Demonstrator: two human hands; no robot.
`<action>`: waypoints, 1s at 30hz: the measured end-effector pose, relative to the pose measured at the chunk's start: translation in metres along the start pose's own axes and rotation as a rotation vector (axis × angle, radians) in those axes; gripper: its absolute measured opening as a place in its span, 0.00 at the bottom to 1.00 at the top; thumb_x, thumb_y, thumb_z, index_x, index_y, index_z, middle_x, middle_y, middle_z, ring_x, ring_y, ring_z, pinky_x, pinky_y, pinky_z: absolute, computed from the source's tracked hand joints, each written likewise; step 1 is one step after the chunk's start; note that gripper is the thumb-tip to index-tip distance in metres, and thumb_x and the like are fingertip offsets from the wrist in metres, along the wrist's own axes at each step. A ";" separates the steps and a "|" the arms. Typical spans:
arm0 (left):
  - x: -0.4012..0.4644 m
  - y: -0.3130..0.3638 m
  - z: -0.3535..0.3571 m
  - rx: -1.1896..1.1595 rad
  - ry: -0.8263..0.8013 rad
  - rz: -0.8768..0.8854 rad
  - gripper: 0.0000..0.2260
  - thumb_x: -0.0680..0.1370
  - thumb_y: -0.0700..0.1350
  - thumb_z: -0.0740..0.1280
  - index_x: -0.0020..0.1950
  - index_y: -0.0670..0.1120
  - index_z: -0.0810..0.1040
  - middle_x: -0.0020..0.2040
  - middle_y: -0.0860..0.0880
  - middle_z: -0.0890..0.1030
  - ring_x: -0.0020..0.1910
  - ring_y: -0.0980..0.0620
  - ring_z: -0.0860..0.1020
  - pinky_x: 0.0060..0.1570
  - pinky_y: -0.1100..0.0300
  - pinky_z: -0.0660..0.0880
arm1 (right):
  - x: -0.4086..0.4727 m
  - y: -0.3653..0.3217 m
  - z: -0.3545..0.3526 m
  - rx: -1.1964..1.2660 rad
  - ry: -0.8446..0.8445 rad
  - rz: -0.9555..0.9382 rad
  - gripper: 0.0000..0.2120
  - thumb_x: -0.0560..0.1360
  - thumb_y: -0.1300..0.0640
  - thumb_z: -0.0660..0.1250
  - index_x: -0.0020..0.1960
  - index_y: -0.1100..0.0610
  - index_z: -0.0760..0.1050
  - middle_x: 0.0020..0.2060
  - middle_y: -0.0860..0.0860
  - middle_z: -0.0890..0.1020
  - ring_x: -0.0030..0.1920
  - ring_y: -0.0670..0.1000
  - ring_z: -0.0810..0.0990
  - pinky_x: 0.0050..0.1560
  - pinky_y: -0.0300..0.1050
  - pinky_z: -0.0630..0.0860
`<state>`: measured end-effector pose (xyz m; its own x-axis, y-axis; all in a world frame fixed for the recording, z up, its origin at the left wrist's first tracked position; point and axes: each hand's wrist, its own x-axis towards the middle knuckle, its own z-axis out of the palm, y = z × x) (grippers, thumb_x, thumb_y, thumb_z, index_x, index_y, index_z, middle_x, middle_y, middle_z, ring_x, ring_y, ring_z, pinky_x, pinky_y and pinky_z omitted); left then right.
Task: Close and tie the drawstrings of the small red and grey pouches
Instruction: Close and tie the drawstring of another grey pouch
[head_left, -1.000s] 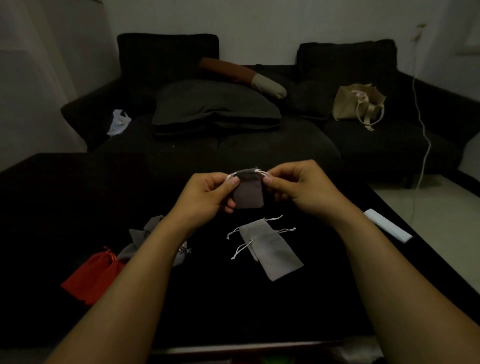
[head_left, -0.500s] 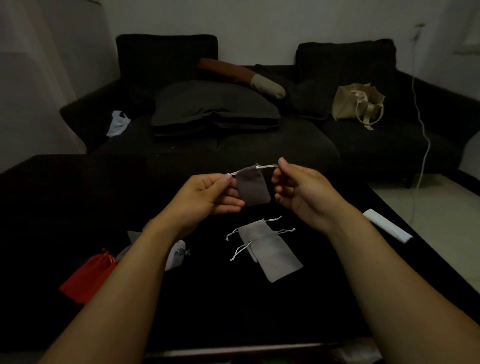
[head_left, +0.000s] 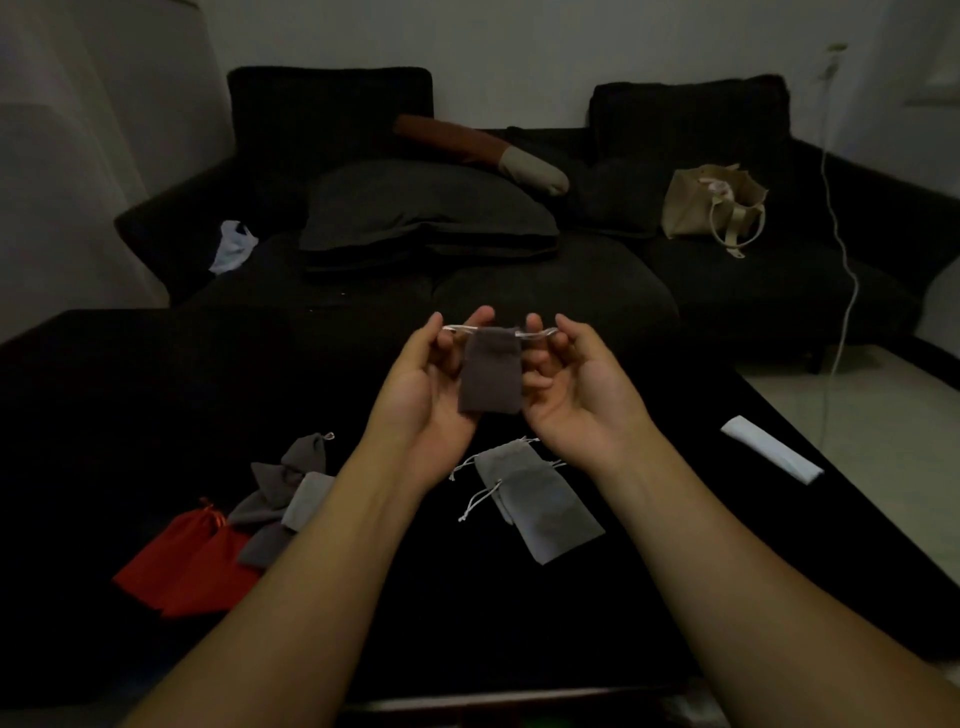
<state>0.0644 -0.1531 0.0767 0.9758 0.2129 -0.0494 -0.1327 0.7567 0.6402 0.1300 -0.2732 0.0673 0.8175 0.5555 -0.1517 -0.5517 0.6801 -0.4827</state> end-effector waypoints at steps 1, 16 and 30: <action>0.000 0.000 -0.001 -0.026 0.015 -0.006 0.19 0.82 0.50 0.60 0.34 0.46 0.78 0.40 0.49 0.85 0.39 0.50 0.85 0.45 0.51 0.78 | 0.000 0.001 0.002 -0.006 -0.006 0.003 0.12 0.79 0.55 0.65 0.37 0.54 0.71 0.35 0.50 0.81 0.28 0.44 0.72 0.25 0.34 0.65; 0.012 0.005 -0.014 0.188 0.112 0.144 0.15 0.81 0.52 0.62 0.35 0.50 0.74 0.32 0.53 0.78 0.31 0.57 0.72 0.35 0.62 0.66 | 0.001 -0.013 0.002 -0.232 -0.012 -0.126 0.16 0.81 0.50 0.62 0.36 0.54 0.69 0.26 0.48 0.68 0.24 0.44 0.63 0.27 0.35 0.60; 0.002 0.005 -0.008 0.511 -0.069 0.320 0.09 0.81 0.42 0.62 0.57 0.46 0.80 0.43 0.51 0.86 0.41 0.58 0.80 0.38 0.67 0.73 | -0.009 -0.011 0.012 -0.512 -0.196 -0.236 0.04 0.77 0.61 0.66 0.47 0.59 0.80 0.35 0.51 0.82 0.31 0.43 0.75 0.32 0.33 0.71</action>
<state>0.0643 -0.1440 0.0731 0.9126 0.3272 0.2452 -0.3378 0.2654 0.9030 0.1268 -0.2804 0.0841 0.8358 0.5284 0.1493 -0.1690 0.5062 -0.8457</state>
